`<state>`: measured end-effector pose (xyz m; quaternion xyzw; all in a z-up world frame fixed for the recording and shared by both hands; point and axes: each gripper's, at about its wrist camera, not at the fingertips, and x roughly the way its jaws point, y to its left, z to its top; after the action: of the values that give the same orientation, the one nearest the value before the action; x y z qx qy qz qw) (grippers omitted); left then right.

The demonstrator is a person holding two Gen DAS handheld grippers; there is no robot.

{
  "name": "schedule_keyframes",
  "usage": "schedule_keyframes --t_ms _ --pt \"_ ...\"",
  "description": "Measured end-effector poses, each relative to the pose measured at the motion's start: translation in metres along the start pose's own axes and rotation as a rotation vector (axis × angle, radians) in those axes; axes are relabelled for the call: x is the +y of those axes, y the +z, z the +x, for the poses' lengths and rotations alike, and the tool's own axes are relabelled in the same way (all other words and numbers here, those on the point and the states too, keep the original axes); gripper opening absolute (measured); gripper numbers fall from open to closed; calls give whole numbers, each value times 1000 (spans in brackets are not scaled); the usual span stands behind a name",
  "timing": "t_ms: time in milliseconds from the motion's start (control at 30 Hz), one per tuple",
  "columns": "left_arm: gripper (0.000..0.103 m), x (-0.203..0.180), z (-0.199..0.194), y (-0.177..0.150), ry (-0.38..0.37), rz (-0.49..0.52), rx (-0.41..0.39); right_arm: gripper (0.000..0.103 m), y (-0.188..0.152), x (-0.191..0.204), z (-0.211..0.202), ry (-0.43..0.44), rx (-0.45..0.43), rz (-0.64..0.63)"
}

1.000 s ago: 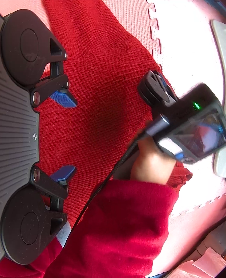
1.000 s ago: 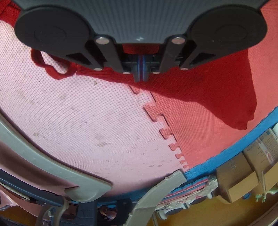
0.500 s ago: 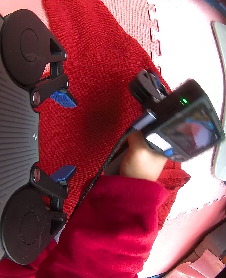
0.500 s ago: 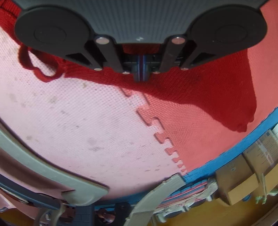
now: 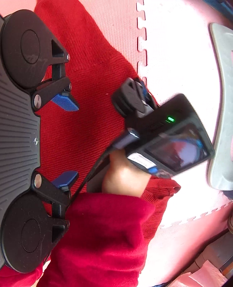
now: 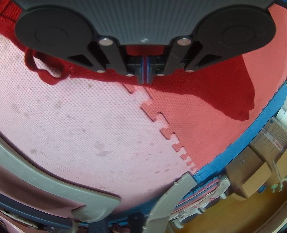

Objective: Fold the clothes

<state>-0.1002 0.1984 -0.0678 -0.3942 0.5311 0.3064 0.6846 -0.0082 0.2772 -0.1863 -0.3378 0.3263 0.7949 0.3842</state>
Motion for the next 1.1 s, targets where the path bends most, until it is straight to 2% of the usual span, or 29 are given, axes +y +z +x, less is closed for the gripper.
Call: schedule_keyframes --t_ms 100,167,267,333,433,533,667,800,933,1000,1100 --pt "76 5 -6 1 5 -17 8 3 7 4 15 8 28 -38" --pt "76 6 -7 0 10 -25 14 1 5 1 30 -22 98 -66" --pt "76 7 -8 0 10 -37 16 0 5 -11 31 12 123 -7" --pt "76 6 -10 -2 6 -46 13 0 11 -11 29 2 152 -1" --pt "76 4 -13 -9 5 -59 0 1 14 -7 15 -44 136 -51" --pt "76 4 -14 -13 4 -68 -6 2 11 -13 11 -108 174 -59" --pt "76 0 -17 -20 4 -53 -17 0 5 -28 12 -113 161 -9" --pt "76 -2 -21 -29 9 -51 -32 1 8 -26 8 -138 155 4" --pt "76 -4 -25 -43 18 -56 -48 2 3 -35 -5 -219 124 50" --pt "76 -5 -27 -50 22 -59 -61 4 -1 -41 -5 -269 143 68" --pt "76 -8 -31 -61 37 -59 -82 4 -2 -41 -6 -290 154 84"
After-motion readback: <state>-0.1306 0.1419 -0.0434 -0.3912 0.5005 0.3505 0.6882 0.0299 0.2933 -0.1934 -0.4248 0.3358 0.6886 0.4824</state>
